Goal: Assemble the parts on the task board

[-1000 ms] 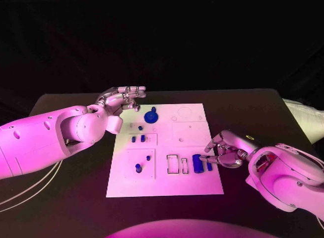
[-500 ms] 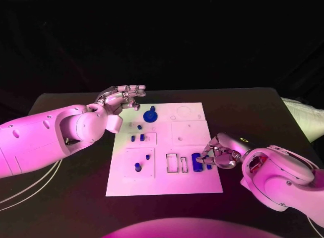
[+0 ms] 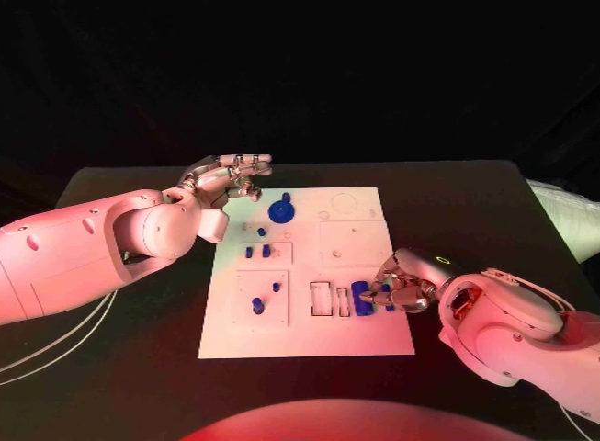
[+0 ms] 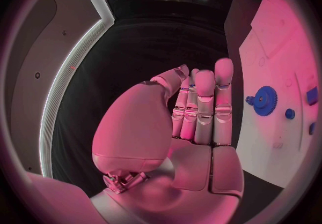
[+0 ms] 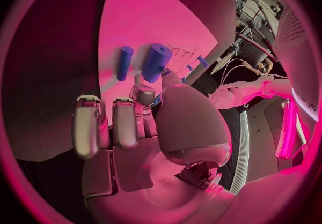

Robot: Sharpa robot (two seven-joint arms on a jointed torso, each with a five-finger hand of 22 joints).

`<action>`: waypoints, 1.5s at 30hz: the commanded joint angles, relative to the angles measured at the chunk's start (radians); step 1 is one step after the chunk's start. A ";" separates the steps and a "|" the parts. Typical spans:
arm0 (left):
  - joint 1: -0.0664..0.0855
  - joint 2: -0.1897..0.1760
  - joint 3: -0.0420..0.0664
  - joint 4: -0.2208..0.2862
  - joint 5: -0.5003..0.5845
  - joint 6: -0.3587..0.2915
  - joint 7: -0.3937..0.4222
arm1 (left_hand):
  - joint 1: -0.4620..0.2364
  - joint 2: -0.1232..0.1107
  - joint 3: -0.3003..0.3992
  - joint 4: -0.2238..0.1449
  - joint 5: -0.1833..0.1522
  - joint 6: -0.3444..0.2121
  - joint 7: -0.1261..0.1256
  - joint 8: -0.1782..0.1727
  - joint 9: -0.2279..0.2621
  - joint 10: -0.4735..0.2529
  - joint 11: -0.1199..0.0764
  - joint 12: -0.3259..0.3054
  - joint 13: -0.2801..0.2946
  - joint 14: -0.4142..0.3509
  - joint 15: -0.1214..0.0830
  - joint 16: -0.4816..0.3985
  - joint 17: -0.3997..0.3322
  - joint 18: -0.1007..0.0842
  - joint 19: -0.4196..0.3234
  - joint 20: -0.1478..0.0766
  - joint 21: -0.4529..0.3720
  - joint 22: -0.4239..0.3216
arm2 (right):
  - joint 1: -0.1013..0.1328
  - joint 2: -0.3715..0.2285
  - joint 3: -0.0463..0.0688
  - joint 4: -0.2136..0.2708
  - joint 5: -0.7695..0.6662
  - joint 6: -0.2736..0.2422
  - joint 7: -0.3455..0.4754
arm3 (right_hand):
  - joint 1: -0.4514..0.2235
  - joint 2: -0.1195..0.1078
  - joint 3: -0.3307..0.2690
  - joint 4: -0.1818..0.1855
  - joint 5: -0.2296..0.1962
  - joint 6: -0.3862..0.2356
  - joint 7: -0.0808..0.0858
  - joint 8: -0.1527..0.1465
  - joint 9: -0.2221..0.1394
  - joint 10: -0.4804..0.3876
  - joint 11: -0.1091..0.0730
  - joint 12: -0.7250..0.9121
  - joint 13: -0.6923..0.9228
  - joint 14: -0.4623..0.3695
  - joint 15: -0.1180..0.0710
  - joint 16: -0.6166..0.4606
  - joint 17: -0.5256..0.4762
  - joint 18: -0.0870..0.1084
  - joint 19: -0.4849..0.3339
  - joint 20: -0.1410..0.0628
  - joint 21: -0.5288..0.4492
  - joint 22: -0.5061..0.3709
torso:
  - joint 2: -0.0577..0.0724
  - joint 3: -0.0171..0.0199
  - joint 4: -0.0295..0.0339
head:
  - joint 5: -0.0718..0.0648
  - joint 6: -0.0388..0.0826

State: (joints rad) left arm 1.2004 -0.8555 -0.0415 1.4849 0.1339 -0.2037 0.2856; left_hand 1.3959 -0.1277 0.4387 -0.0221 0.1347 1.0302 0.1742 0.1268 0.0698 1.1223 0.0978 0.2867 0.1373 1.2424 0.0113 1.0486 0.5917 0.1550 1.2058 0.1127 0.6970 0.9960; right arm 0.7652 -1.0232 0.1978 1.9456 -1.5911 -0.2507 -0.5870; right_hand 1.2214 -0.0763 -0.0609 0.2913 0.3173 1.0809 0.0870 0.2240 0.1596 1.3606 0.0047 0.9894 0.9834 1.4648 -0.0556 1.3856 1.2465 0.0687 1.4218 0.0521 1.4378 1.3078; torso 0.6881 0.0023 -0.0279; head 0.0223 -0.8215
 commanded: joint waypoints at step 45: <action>0.000 -0.002 -0.001 0.003 -0.013 0.039 -0.015 | 0.001 0.005 -0.010 0.002 0.000 -0.005 0.000 0.005 -0.002 -0.012 -0.002 0.008 0.001 -0.013 0.001 -0.010 -0.013 0.020 -0.011 0.000 -0.019 -0.011 | -0.029 0.097 0.014 0.028 0.151 -0.115 -0.010 | 0.044 0.084 -0.065 0.001 0.127 0.007 -0.014 0.046 0.062 0.009 -0.010 0.006 0.072 0.059 -0.015 0.030 0.040 -0.022 0.024 -0.009 0.024 0.084 | 0.002 -0.0049 0.0106 | 0.004 -0.002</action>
State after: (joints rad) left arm 1.2001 -0.8587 -0.0435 1.4851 0.1259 -0.1853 0.2681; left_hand 1.3959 -0.1277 0.4359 -0.0193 0.1347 1.0302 0.1742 0.1268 0.0698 1.1187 0.0942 0.2904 0.1371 1.2367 0.0095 1.0443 0.5796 0.1551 1.1987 0.1128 0.6814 0.9856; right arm 0.7360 -0.9300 0.2118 1.9756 -1.4806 -0.3780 -0.5907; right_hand 1.2699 0.0070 -0.1228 0.2926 0.4401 1.0874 0.0765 0.2673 0.1949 1.3696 -0.0007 1.0010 1.0559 1.4645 -0.0631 1.4119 1.2874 0.0532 1.4396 0.0413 1.4562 1.3074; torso 0.6900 -0.0023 -0.0180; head 0.0243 -0.8236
